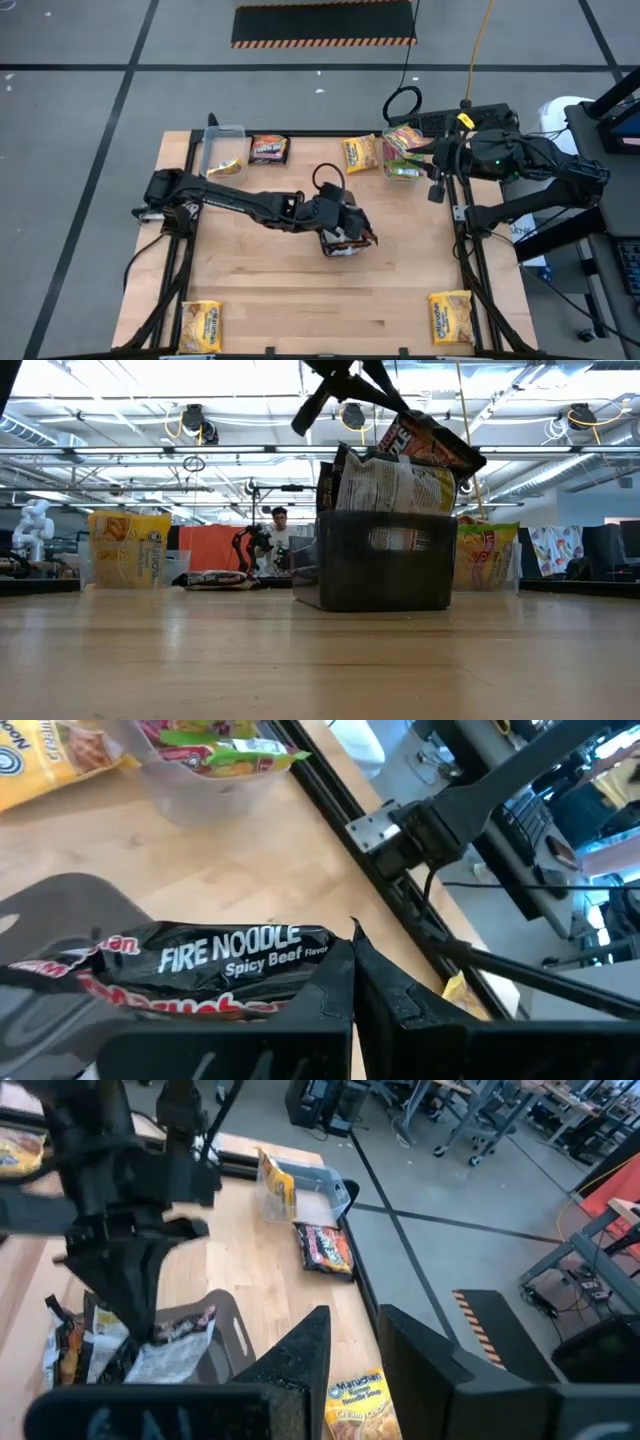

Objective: Sort Maruchan noodles
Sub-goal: Put the bottom black noodle pack into the black bin

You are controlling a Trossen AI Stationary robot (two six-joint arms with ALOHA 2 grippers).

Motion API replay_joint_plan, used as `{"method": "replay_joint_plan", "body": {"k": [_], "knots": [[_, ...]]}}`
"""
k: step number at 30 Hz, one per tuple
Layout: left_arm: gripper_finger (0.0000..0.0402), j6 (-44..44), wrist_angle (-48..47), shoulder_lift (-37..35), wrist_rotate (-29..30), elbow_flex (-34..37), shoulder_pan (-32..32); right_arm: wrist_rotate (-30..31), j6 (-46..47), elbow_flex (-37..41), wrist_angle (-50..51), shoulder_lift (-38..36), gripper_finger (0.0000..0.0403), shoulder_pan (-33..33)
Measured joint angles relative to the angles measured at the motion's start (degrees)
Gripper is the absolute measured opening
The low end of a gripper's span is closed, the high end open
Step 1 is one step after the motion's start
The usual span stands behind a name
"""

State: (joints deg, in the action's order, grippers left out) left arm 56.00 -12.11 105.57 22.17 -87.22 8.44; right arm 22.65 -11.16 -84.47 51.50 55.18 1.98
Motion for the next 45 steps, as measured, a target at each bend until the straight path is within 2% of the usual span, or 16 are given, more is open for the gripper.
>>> {"method": "replay_joint_plan", "body": {"k": [18,29,34,45], "knots": [[0.0000,4.31,-5.54,-0.15,-1.01,-0.04,4.11,-0.21,2.99,0.00,1.78,0.06,0.0084,-0.02],[0.0000,5.74,-16.93,-0.15,-3.73,-0.04,4.36,-0.26,3.26,0.00,1.56,0.09,0.0084,-0.02],[0.0000,3.42,-19.80,-0.15,-4.65,-0.04,3.34,-0.39,4.49,0.00,1.55,0.13,0.0084,-0.02],[0.0000,-7.52,-17.09,-0.15,-7.43,-0.04,-0.15,-0.42,4.39,0.00,1.54,0.13,0.0084,-0.02]]}}
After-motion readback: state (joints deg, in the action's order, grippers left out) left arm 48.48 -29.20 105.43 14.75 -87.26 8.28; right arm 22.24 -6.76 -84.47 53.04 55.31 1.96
